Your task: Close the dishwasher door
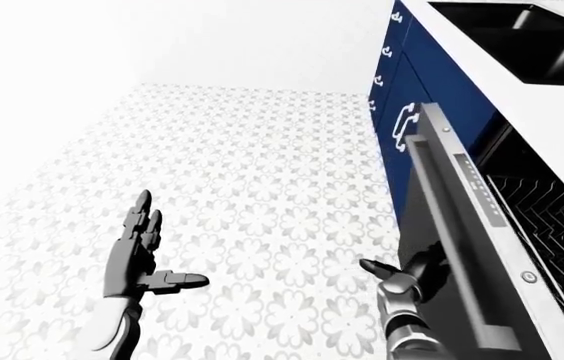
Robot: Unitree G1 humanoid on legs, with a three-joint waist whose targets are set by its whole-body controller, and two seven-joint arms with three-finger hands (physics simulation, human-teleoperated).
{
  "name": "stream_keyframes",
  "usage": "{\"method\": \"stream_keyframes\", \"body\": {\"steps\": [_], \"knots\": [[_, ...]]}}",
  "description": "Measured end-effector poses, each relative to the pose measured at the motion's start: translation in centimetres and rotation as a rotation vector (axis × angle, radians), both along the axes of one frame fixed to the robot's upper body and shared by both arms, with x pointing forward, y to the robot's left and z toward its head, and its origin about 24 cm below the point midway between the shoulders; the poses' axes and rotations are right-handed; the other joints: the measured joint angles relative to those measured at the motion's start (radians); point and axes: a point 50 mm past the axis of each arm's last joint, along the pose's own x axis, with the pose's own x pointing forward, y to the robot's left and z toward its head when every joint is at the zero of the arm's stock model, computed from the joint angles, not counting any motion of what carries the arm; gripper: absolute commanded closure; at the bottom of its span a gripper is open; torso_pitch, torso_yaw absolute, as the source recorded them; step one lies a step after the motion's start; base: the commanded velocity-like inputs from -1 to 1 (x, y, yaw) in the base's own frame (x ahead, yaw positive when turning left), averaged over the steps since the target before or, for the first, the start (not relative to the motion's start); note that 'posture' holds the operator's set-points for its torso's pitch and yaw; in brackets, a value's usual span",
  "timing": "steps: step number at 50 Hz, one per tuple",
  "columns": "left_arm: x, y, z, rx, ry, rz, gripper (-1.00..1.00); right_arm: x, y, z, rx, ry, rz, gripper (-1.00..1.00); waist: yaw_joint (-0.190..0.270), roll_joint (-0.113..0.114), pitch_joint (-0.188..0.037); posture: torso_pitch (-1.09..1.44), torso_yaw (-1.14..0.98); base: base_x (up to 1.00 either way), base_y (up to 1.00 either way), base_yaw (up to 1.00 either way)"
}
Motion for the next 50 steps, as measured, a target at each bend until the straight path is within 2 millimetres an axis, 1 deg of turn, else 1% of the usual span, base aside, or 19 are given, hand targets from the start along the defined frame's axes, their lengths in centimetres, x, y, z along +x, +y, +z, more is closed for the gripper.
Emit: {"method": "stream_keyframes", "body": {"steps": [21, 50], "knots": [[-0.1, 0.0, 0.1, -0.001, -0.002, 0.002, -1.00, -0.6, -1.7, 0.3, -0.004, 0.003, -0.025, -1.00, 0.001, -0.003, 0.004, 0.00, 0.00, 0.00, 0.00, 0.00], [-0.1, -0.2, 0.1, 0.001, 0.001, -0.004, -1.00, -2.4, -5.9, 1.3, -0.005, -0.002, -0.087, -1.00, 0.008, -0.005, 0.011, 0.00, 0.00, 0.00, 0.00, 0.00]]}}
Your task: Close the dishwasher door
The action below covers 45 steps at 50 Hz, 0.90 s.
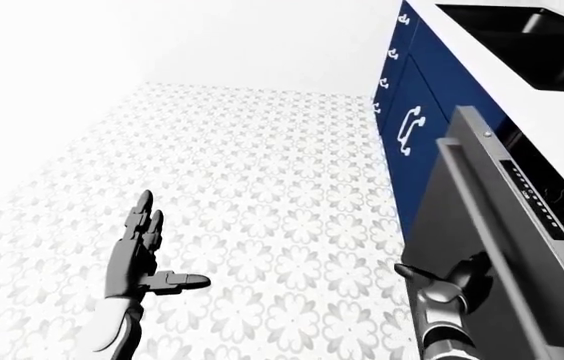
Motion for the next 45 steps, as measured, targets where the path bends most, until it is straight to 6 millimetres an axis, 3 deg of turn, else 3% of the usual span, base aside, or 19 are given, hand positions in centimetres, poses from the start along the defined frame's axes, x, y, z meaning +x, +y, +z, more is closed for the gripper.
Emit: {"method": "stream_keyframes", "body": {"steps": [45], "knots": [[0.0, 0.0, -0.2, 0.000, 0.001, 0.001, -1.00, -3.2, -4.5, 0.8, 0.020, 0.009, -0.104, -1.00, 0.001, 0.001, 0.013, 0.00, 0.00, 0.00, 0.00, 0.00]]}}
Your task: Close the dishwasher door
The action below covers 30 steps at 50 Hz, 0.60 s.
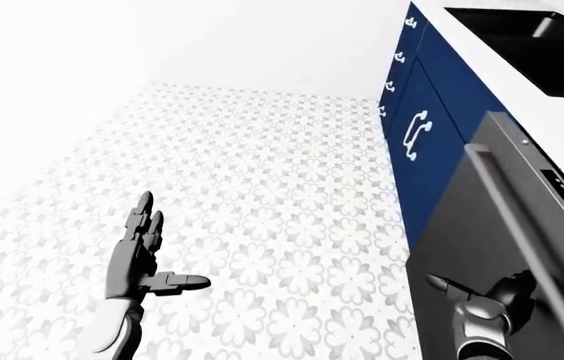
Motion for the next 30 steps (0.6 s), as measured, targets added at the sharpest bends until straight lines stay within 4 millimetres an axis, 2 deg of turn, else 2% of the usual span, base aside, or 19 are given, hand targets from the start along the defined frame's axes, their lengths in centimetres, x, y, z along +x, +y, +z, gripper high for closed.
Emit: {"method": "stream_keyframes", "body": {"steps": [30], "knots": [[0.0, 0.0, 0.0, -0.001, 0.000, -0.002, -1.00, -1.4, -2.0, 0.6, 0.008, 0.029, -0.041, -1.00, -0.001, 0.006, 0.003, 0.00, 0.00, 0.00, 0.00, 0.00]]}}
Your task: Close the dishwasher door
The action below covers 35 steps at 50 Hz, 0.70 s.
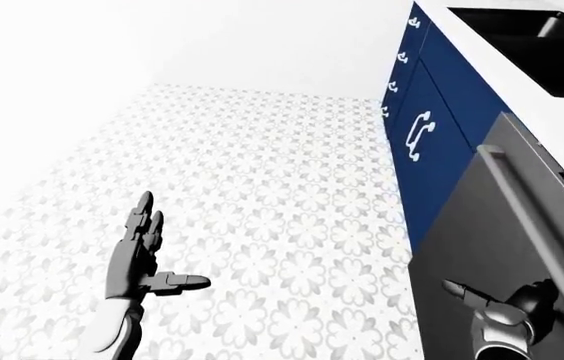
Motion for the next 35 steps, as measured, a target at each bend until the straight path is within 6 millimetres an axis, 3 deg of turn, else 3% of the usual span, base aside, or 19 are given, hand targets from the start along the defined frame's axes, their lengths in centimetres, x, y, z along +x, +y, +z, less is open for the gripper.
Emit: {"method": "stream_keyframes", "body": {"steps": [21, 35], "knots": [[-0.1, -0.1, 0.1, 0.002, -0.002, -0.003, -1.00, -2.1, -2.0, 0.5, 0.011, 0.005, -0.058, -1.00, -0.001, 0.004, 0.001, 0.00, 0.00, 0.00, 0.00, 0.00], [0.0, -0.1, 0.3, 0.002, -0.008, -0.002, -1.00, -2.6, -3.2, 1.6, 0.019, 0.006, -0.082, -1.00, -0.005, 0.019, 0.003, 0.00, 0.00, 0.00, 0.00, 0.00]]}}
